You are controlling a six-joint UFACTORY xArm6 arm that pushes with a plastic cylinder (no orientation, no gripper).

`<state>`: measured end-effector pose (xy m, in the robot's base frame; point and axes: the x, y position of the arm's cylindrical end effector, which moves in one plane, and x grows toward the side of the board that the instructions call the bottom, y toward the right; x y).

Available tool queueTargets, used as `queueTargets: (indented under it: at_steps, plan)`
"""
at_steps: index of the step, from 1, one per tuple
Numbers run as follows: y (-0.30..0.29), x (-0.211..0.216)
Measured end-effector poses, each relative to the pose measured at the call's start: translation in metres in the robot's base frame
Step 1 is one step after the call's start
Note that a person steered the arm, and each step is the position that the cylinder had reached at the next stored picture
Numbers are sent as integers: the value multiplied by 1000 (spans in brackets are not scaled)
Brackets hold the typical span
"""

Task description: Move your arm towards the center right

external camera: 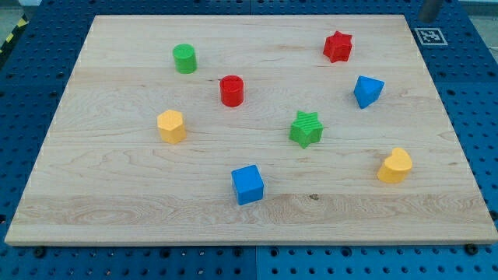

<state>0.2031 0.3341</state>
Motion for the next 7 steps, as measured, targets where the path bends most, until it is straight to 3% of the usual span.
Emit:
queueTargets:
  at_steps: [6, 7]
  plan:
    - [-11, 5]
    - [4, 51]
